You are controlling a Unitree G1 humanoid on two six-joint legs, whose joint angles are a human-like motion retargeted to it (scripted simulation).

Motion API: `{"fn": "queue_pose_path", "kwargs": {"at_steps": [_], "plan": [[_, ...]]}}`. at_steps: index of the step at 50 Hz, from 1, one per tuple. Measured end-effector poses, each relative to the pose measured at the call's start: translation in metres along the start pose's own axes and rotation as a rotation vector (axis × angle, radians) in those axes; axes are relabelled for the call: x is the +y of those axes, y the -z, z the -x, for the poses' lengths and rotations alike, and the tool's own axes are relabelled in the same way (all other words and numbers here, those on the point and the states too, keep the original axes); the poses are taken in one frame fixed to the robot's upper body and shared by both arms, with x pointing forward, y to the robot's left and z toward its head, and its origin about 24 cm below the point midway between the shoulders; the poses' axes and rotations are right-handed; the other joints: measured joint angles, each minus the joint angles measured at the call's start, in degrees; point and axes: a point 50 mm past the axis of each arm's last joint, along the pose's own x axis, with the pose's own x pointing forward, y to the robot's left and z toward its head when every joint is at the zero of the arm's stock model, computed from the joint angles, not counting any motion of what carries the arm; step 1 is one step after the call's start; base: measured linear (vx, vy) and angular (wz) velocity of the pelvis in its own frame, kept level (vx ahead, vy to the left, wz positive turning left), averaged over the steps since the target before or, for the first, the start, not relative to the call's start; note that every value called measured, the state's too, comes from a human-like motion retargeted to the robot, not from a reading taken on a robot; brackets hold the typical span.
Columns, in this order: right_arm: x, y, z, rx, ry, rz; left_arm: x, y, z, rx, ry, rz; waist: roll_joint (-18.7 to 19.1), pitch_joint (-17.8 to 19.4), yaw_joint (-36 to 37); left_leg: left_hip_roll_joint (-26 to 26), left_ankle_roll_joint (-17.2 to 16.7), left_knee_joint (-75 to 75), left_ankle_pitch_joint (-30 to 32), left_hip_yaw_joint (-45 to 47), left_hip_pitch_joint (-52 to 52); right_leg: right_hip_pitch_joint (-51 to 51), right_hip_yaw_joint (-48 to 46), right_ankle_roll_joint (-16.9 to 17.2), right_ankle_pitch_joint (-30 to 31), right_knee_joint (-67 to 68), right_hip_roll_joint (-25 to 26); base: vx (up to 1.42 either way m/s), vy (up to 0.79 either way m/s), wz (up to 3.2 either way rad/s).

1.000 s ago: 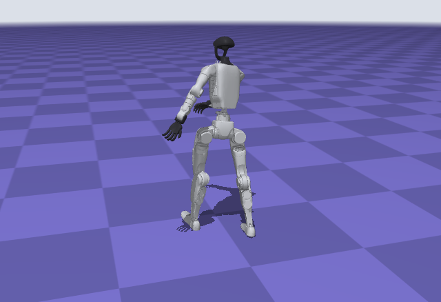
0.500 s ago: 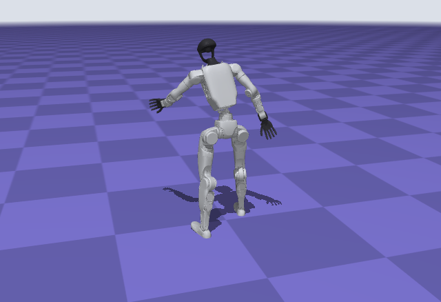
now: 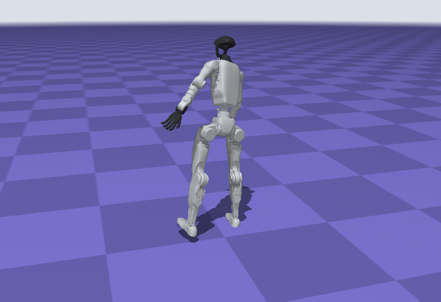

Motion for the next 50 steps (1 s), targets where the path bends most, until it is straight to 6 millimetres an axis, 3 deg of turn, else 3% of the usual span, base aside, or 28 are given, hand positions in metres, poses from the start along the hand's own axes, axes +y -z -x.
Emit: {"fn": "queue_pose_path", "kwargs": {"at_steps": [5, 8, 11, 13, 16, 18, 21, 25, 30, 33, 37, 40, 44, 47, 50], "plan": [[-0.067, -0.047, -0.012, -0.119, 0.197, -0.06, -0.071, -0.063, 0.034, -0.172, 0.275, 0.103, -0.3, -0.5, 6.6, -0.8, 0.2, -1.0, 1.0, 4.1, -3.3, 2.7, 1.5, 0.0, -3.5, 1.5, 0.0, 0.28, -0.09, -0.34], [-0.097, -0.075, -0.011, -0.197, 0.285, -0.128, -0.093, -0.098, 0.056, -0.26, 0.39, 0.192, -0.6, -0.5, 9.0, -1.2, 0.3, -1.8, 1.7, 6.2, -5.2, 4.0, 2.7, 0.0, -5.1, 2.3, 0.3, 0.27, -0.04, -0.4], [-0.112, -0.101, -0.008, -0.268, 0.32, -0.211, -0.099, -0.128, 0.072, -0.345, 0.457, 0.266, -1.1, -0.4, 10.5, -1.7, 0.4, -2.8, 2.2, 8.6, -6.8, 5.3, 4.0, 0.0, -6.2, 2.6, 0.5, 0.28, 0.01, -0.44], [-0.112, -0.113, -0.006, -0.297, 0.314, -0.256, -0.095, -0.143, 0.078, -0.394, 0.469, 0.301, -1.6, -0.3, 11.2, -2.1, 0.3, -3.5, 2.4, 10.4, -7.6, 6.2, 4.8, 0.0, -6.9, 2.8, 0.7, 0.29, 0.04, -0.48], [-0.098, -0.117, -0.007, -0.289, 0.265, -0.276, -0.082, -0.154, 0.076, -0.438, 0.434, 0.328, -2.5, -0.3, 12.2, -2.5, 0.0, -4.3, 2.6, 13.1, -8.2, 7.6, 6.3, 0.0, -7.8, 2.9, 1.0, 0.31, 0.07, -0.54], [-0.078, -0.11, -0.009, -0.253, 0.209, -0.254, -0.071, -0.151, 0.068, -0.44, 0.389, 0.338, -3.4, -0.3, 13.2, -2.6, -0.2, -4.6, 2.9, 14.3, -8.1, 8.5, 7.4, 0.0, -8.5, 3.0, 1.3, 0.34, 0.09, -0.63], [-0.033, -0.087, -0.01, -0.171, 0.08, -0.169, -0.053, -0.136, 0.05, -0.395, 0.32, 0.359, -5.5, -0.5, 14.7, -2.3, -0.1, -4.6, 4.2, 15.1, -7.4, 9.8, 9.3, 0.0, -9.4, 3.1, 1.7, 0.37, 0.12, -0.67], [0.045, -0.044, 0.007, -0.067, -0.149, -0.027, -0.029, -0.097, 0.022, -0.264, 0.246, 0.376, -9.5, -0.9, 15.2, -1.5, 0.1, -3.9, 6.4, 15.3, -5.8, 11.3, 11.3, 0.0, -10.2, 3.6, 1.9, 0.39, 0.16, -0.54], [0.138, 0.016, 0.058, 0.026, -0.437, 0.075, 0.007, -0.032, -0.009, -0.08, 0.148, 0.325, -13.5, -0.9, 10.1, -0.7, -0.3, -2.2, 5.9, 14.9, -2.4, 12.6, 12.9, -1.3, -8.9, 8.2, 1.7, 0.39, 0.21, -0.14], [0.176, 0.058, 0.097, 0.091, -0.591, 0.08, 0.032, 0.019, -0.022, 0.017, 0.072, 0.208, -13.2, -1.2, 5.5, 1.8, -0.4, -1.2, 4.3, 14.2, -0.2, 9.0, 14.8, -3.6, -5.9, 18.9, 4.1, 0.34, 0.16, -0.05], [0.198, 0.114, 0.144, 0.236, -0.745, 0.073, 0.065, 0.112, -0.023, 0.235, -0.012, 0.003, -12.3, -2.0, 0.3, 5.2, 0.3, -0.3, 2.4, 13.8, 0.7, -3.3, 14.9, -4.7, -5.7, 37.7, 6.7, 0.25, 0.1, -0.14], [0.201, 0.15, 0.172, 0.362, -0.816, 0.075, 0.089, 0.191, -0.005, 0.458, -0.062, -0.052, -12.0, -1.3, -3.1, 6.1, 0.3, 0.1, 1.2, 13.9, 1.3, -10.0, 9.7, -6.6, -7.6, 40.8, 4.5, 0.22, 0.04, -0.02], [0.199, 0.18, 0.197, 0.481, -0.885, 0.083, 0.125, 0.284, 0.042, 0.746, -0.18, 0.056, -12.3, 1.6, -7.7, 4.6, -0.5, 0.2, 0.1, 12.8, 2.0, -12.9, 3.9, -7.4, -5.5, 27.8, 1.3, 0.22, -0.01, 0.41], [0.196, 0.191, 0.204, 0.545, -0.913, 0.095, 0.152, 0.338, 0.089, 0.942, -0.321, 0.19, -12.5, 5.2, -11.8, 2.4, -1.2, 0.1, -0.9, 10.3, 3.3, -11.0, 1.1, -5.3, 0.7, 10.9, -0.2, 0.29, -0.08, 0.96], [0.197, 0.19, 0.203, 0.565, -0.954, 0.131, 0.176, 0.374, 0.135, 1.116, -0.446, 0.265, -11.7, 9.3, -15.4, 1.6, -1.9, -0.3, -2.4, 7.4, 5.3, -9.7, -1.0, -1.0, 3.6, 0.0, -1.1, 0.35, -0.14, 0.98]]}}
